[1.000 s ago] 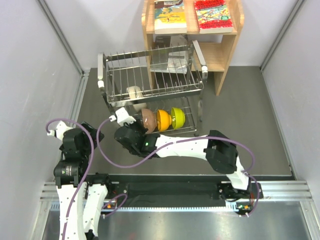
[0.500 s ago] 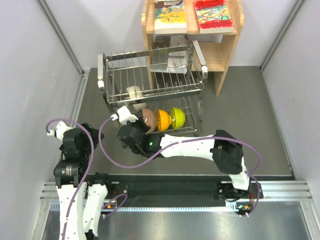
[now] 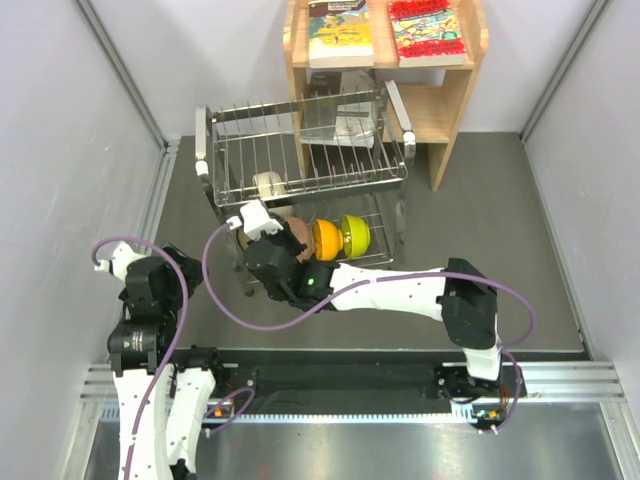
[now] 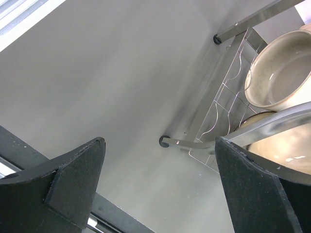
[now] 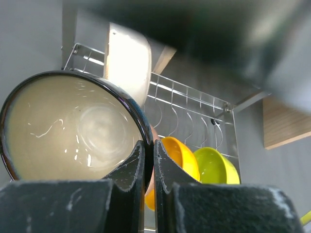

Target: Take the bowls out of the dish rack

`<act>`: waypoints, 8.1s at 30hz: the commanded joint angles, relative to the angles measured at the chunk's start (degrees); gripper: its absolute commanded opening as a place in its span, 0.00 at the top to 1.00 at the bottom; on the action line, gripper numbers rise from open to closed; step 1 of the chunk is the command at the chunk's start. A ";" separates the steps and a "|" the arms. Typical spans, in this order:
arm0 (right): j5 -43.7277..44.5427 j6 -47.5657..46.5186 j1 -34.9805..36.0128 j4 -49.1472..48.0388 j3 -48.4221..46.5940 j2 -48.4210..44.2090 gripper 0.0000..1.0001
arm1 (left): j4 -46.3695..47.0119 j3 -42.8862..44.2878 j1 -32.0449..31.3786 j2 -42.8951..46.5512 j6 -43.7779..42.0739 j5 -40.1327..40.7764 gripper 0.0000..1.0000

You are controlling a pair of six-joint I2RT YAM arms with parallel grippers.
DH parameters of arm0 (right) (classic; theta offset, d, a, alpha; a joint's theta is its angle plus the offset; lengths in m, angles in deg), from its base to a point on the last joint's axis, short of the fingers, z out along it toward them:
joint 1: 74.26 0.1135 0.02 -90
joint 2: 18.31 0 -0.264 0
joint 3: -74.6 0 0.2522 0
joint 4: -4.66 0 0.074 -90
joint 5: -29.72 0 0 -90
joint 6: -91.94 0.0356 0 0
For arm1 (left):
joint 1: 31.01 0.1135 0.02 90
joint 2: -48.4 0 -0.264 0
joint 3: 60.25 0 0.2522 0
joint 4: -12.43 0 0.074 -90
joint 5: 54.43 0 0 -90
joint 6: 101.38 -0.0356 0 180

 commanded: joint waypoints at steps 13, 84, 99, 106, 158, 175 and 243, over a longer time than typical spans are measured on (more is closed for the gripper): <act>6.25 8.42 -1.39 2.79 8.83 -17.46 1.00 | 3.60 -0.21 -0.10 0.24 -0.96 -0.22 0.01; -24.33 40.25 -55.79 17.75 44.44 -42.19 1.00 | 4.22 -0.21 -0.10 -1.43 -1.75 -1.28 0.01; -28.81 38.94 -64.67 8.60 43.30 -29.96 1.00 | 4.13 -0.30 -0.10 -1.43 -1.57 -1.28 0.01; -31.62 38.58 -65.38 10.53 42.33 -27.57 0.88 | 4.04 -0.30 -0.10 -1.61 -1.48 -0.84 0.01; -40.86 32.87 -63.45 19.76 37.24 -51.75 0.36 | 30.66 8.84 -0.19 -12.94 -15.74 -49.07 0.07; -43.93 32.26 -63.53 17.83 37.41 -49.29 0.36 | 27.06 27.67 -3.70 -26.13 -19.34 -51.18 0.06; -71.00 28.04 -50.70 -3.09 37.68 -32.59 0.30 | 34.81 -11.37 -17.15 -10.59 -3.24 -1.81 0.61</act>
